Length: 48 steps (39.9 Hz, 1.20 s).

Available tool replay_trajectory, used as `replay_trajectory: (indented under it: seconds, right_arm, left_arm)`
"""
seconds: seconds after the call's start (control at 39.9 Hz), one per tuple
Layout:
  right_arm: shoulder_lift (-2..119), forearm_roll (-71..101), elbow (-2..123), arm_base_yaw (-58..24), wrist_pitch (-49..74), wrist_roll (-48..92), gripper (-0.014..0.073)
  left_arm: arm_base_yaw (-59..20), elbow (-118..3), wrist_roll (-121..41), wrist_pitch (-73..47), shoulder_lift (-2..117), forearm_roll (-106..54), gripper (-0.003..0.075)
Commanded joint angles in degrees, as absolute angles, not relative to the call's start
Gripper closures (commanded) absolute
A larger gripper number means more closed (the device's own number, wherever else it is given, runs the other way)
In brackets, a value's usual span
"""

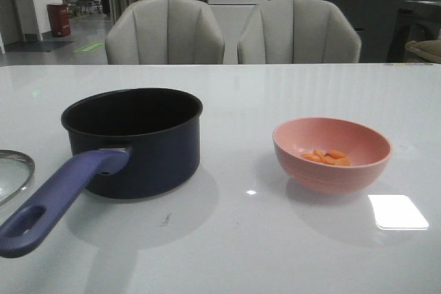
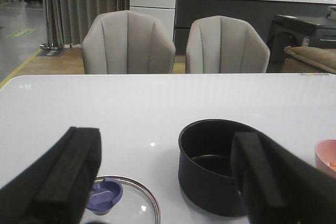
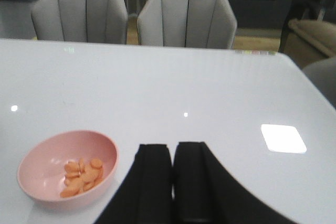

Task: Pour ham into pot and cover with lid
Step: 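Set the glass lid on the table beside the pot, left gripper, then reach the right gripper down and grasp the pink bowl rim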

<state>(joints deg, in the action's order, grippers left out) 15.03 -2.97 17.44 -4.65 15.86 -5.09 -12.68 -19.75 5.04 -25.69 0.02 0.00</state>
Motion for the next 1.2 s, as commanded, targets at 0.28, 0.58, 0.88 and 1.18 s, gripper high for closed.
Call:
replay_trajectory:
  seconds: [0.28,0.58,0.88,1.18]
  right_arm:
    - [26.9,-2.8,20.6,-4.4,11.8,-5.1,0.0215]
    - [46.4,1.4,29.7,-5.0,10.3,-5.1,0.0088]
    - [72.1,2.1,49.1,-13.4,24.7,-5.1,0.0088]
    - [90.8,2.1,63.9,-13.4,33.8,-5.1,0.0088]
  left_arm:
    - [-13.1,-21.2,5.2,-21.2,1.4,0.0,0.0169]
    - [-13.1,-21.2,5.2,-20.9,1.4,0.0,0.0169]
    - [-13.1,-21.2,5.2,-21.0,1.4,0.0,0.0169]
    - [-13.1,-21.2,5.2,-21.0,1.4,0.0,0.0169]
